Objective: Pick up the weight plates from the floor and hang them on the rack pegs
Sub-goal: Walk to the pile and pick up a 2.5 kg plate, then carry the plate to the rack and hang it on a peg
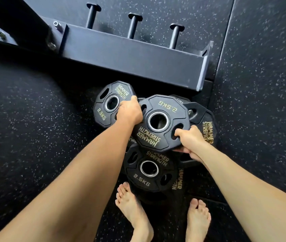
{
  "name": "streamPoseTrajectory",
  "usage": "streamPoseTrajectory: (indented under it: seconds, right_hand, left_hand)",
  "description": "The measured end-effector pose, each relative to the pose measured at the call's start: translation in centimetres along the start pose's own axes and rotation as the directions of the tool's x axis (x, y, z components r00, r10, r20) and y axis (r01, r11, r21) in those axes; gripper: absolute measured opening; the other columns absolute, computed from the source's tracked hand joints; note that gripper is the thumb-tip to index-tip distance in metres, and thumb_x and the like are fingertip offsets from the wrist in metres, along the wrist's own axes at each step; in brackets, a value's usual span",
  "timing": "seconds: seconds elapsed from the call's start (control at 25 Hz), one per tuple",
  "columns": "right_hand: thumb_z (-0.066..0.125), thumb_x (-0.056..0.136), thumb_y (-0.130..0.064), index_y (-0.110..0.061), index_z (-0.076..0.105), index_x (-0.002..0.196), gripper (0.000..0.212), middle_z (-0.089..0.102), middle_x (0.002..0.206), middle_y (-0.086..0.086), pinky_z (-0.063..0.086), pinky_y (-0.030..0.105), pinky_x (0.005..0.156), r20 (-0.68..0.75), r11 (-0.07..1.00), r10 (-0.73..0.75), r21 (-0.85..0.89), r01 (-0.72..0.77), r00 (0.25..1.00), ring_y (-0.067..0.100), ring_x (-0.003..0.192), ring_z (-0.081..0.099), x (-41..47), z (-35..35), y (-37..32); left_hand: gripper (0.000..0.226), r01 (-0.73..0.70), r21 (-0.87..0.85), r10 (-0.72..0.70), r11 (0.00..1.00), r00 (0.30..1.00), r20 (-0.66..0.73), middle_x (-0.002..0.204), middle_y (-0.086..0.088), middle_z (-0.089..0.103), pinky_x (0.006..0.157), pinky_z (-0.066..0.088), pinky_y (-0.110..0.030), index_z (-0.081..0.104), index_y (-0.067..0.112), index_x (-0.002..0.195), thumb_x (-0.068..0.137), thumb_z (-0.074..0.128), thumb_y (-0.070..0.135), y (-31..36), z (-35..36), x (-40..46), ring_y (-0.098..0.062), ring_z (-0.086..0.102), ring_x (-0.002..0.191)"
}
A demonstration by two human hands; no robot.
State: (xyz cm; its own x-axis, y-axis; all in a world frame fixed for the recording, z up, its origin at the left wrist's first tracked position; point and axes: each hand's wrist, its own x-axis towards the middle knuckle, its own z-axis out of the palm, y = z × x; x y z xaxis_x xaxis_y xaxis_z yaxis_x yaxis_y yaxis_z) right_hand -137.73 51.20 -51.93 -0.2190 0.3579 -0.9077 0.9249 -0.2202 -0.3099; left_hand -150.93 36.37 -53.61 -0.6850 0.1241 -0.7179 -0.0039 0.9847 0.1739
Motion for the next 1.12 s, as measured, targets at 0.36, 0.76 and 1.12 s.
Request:
streamPoseTrajectory:
  seconds: [0.36, 0.76, 1.12]
  right_hand:
    - [0.057, 0.089, -0.02, -0.02, 0.042, 0.111, 0.026, 0.059, 0.098, 0.003, 0.054, 0.049, 0.084, 0.106, 0.886, -0.225, -0.391, 0.249, 0.969, 0.027, 0.091, 0.061, -11.8, -5.1, -1.7]
    - [0.049, 0.097, -0.015, -0.013, 0.046, 0.131, 0.035, 0.055, 0.11, -0.003, 0.041, 0.008, 0.063, 0.117, 0.862, -0.458, -0.182, 0.472, 0.881, 0.007, 0.09, 0.054, -41.5, -10.5, -8.4]
    - [0.047, 0.099, -0.034, -0.012, 0.054, 0.105, 0.024, 0.061, 0.096, 0.0, 0.046, 0.011, 0.066, 0.435, 0.671, -0.681, 0.05, 0.74, 0.589, -0.003, 0.079, 0.059, -60.1, -15.1, -12.4]
  left_hand:
    - [0.037, 0.331, -0.619, -0.138, 0.712, 0.931, 0.339, 0.106, -0.01, 0.055, 0.064, 0.061, -0.035, 0.042, 0.01, 0.111, 0.085, 0.067, 0.001, -2.8, -2.2, -13.8, -0.021, 0.063, 0.076]
    - [0.013, 0.174, -0.866, -0.154, 0.468, 0.982, 0.114, 0.096, -0.002, 0.058, 0.066, 0.04, -0.033, 0.046, 0.02, 0.102, 0.089, 0.045, 0.024, -0.7, -21.7, -41.9, -0.017, 0.052, 0.084]
    - [0.038, -0.288, -0.952, -0.398, 0.101, 0.866, -0.305, 0.076, 0.001, 0.055, 0.081, 0.043, -0.038, 0.048, 0.014, 0.089, 0.092, 0.042, 0.051, 0.8, -28.2, -65.0, -0.014, 0.051, 0.077]
